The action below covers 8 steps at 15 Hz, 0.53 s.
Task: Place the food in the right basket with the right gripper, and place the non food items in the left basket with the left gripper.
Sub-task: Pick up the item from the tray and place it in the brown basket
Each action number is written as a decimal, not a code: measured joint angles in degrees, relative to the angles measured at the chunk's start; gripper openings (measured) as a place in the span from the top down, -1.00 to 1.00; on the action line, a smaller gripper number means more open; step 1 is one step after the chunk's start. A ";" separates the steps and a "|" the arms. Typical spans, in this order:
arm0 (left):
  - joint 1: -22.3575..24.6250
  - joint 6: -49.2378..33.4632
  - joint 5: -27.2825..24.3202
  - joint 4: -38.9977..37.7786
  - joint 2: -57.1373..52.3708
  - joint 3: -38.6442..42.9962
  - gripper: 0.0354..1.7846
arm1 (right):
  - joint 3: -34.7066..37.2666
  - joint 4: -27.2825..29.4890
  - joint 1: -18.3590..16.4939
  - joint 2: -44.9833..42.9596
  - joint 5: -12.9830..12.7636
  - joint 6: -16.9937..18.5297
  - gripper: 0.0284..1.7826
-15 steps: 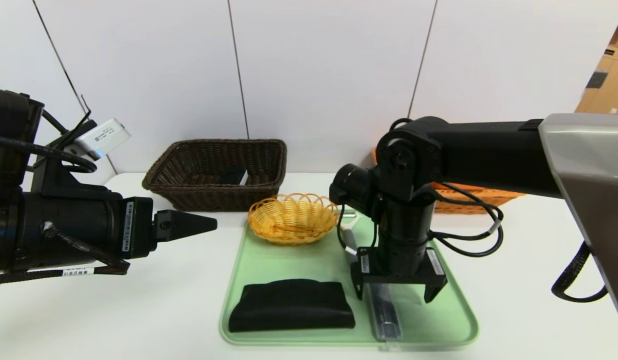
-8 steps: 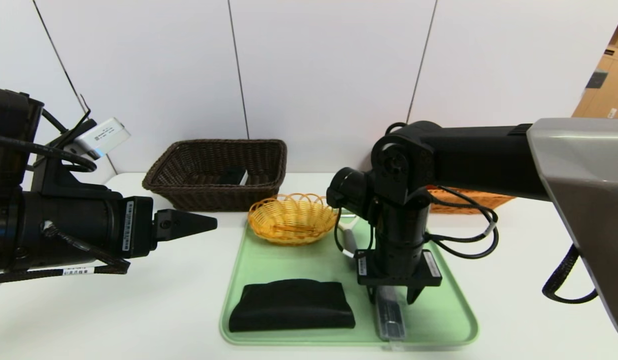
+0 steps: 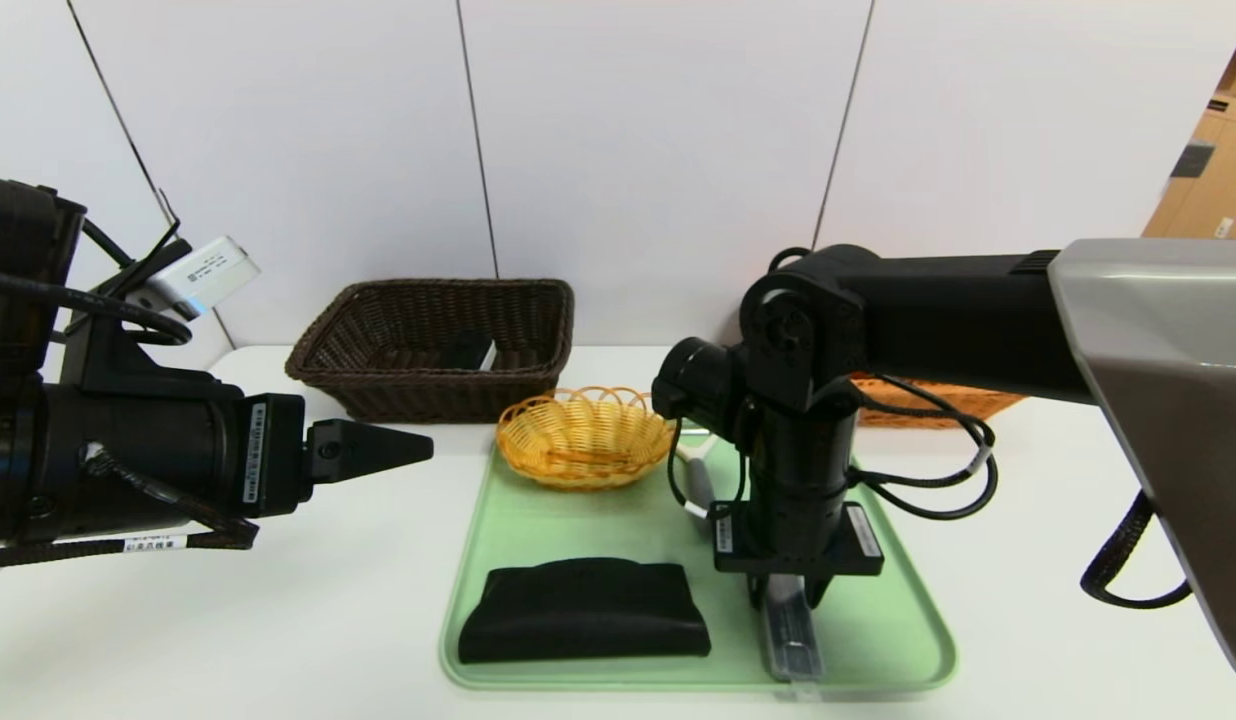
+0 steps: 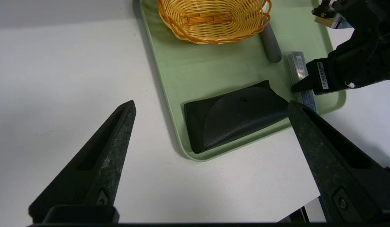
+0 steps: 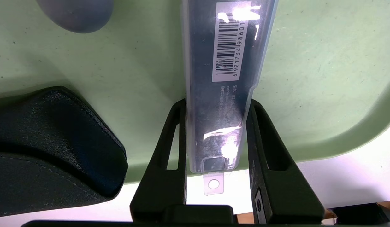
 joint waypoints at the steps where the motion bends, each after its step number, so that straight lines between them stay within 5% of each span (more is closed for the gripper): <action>1: 0.00 -0.01 0.02 -0.02 0.00 0.01 -0.89 | -0.02 -0.02 -0.02 -0.55 0.00 0.02 0.43; 8: -0.01 -0.01 0.00 -0.22 0.00 0.01 -0.89 | -0.59 -6.80 -0.24 -12.08 -1.46 -0.67 0.43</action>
